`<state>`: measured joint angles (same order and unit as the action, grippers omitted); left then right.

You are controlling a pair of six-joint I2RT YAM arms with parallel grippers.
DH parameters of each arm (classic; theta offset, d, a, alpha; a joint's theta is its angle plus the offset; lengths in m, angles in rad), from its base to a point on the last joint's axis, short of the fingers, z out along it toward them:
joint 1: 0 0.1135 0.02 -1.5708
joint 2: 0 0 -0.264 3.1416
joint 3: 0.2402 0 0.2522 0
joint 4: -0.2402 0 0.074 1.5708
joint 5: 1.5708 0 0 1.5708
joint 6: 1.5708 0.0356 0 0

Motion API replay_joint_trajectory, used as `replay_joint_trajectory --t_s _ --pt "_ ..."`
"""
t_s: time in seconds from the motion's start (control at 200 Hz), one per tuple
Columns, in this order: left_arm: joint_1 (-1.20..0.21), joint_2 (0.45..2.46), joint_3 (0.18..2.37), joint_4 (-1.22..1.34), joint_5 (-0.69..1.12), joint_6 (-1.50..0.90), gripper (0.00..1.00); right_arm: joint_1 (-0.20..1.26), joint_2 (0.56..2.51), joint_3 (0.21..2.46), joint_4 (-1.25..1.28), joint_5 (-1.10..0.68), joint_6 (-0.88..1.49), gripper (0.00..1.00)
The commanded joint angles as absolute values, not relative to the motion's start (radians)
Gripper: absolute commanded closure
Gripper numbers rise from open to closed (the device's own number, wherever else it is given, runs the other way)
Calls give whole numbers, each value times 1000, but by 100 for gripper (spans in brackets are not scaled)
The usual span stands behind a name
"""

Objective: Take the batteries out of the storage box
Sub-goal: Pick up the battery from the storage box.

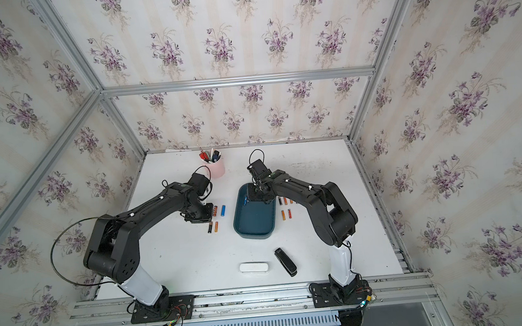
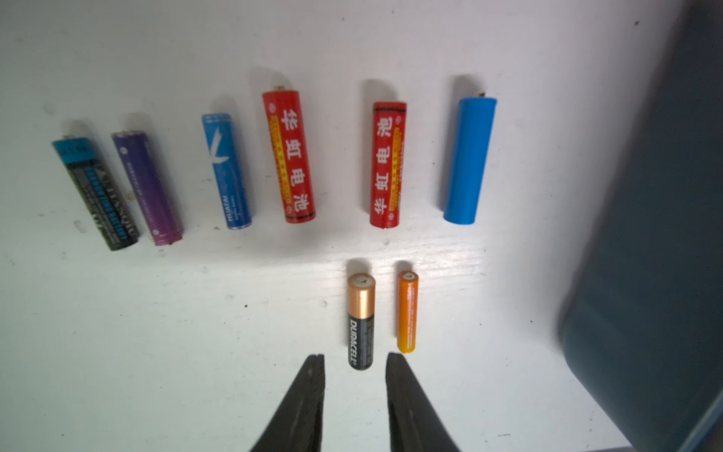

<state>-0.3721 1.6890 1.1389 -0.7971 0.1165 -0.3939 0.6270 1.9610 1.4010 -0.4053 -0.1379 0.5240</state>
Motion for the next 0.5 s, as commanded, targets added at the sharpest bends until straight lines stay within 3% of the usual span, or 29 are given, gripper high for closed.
replay_joint_trajectory --t_s 0.0,0.495 --pt "-364 1684 1132 -808 118 -379 67 629 1984 1424 -364 -121 546 66" --pt "-334 1660 1113 -809 126 -364 67 635 2091 1482 -358 -121 543 65"
